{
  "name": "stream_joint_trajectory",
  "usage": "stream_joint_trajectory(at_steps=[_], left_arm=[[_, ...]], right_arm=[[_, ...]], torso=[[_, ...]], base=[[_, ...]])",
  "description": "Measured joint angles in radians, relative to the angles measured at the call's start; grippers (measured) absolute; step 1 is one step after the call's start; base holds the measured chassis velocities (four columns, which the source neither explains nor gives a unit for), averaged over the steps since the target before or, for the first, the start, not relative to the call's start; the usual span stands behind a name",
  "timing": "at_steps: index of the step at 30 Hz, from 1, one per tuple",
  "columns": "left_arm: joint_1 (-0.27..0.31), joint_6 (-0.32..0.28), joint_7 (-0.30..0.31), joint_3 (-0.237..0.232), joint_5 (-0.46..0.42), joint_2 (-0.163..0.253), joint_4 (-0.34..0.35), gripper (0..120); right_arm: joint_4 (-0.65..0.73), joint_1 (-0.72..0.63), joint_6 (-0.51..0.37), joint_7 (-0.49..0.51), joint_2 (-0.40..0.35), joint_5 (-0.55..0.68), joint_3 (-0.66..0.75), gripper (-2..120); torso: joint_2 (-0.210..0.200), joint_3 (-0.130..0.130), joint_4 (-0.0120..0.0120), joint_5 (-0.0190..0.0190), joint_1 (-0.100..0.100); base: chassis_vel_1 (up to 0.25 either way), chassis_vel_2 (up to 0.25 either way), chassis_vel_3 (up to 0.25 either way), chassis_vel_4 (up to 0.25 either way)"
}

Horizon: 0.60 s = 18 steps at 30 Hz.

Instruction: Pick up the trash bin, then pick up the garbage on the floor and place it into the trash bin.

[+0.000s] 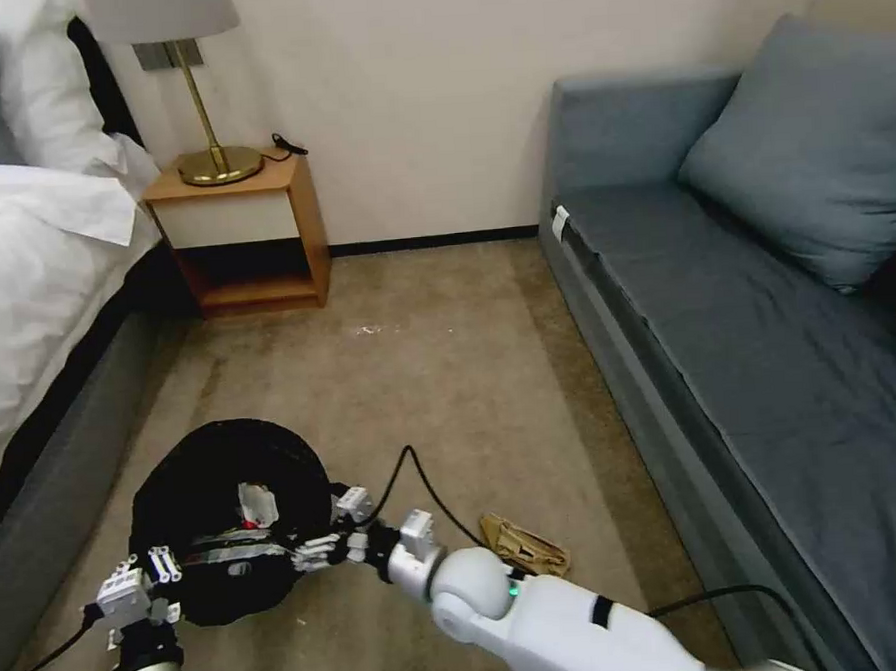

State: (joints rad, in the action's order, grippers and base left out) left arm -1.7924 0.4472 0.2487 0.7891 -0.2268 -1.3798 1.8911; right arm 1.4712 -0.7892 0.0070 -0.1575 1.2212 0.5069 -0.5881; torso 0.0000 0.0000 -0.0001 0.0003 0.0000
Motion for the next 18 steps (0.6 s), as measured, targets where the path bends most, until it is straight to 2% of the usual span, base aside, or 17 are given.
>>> stream_joint_trajectory(at_steps=[1,2,6,10,18], left_arm=[[-0.003,0.006,0.0,0.001,-0.002,0.002,0.0,5],[-0.003,0.006,0.0,0.001,-0.002,0.002,0.0,5],[-0.008,0.011,0.001,0.004,-0.003,0.006,0.0,5],[-0.004,0.011,0.001,-0.001,0.006,0.006,-0.003,5],[-0.006,0.014,-0.003,-0.014,0.016,0.002,-0.002,5]], right_arm=[[0.003,-0.009,-0.035,-0.022,-0.032,-0.043,0.014,100],[0.003,-0.009,-0.035,-0.022,-0.032,-0.043,0.014,100],[-0.014,-0.063,-0.152,-0.042,-0.096,-0.206,0.103,100],[-0.046,-0.101,-0.187,-0.066,-0.113,-0.256,0.186,100],[-0.128,-0.134,-0.189,-0.087,-0.126,-0.326,0.302,100]], torso=[[0.0,0.0,0.0,-0.0001,0.0],[0.0,0.0,0.0,-0.0001,0.0],[0.0,0.0,0.0,-0.0001,0.0],[0.0,0.0,-0.0001,0.0001,0.0],[0.0,0.0,0.0001,-0.0001,0.0]], base=[[0.0,0.0,0.0,0.0],[0.0,0.0,0.0,0.0],[0.0,0.0,0.0,0.0],[0.0,0.0,0.0,0.0],[0.0,0.0,0.0,0.0]])
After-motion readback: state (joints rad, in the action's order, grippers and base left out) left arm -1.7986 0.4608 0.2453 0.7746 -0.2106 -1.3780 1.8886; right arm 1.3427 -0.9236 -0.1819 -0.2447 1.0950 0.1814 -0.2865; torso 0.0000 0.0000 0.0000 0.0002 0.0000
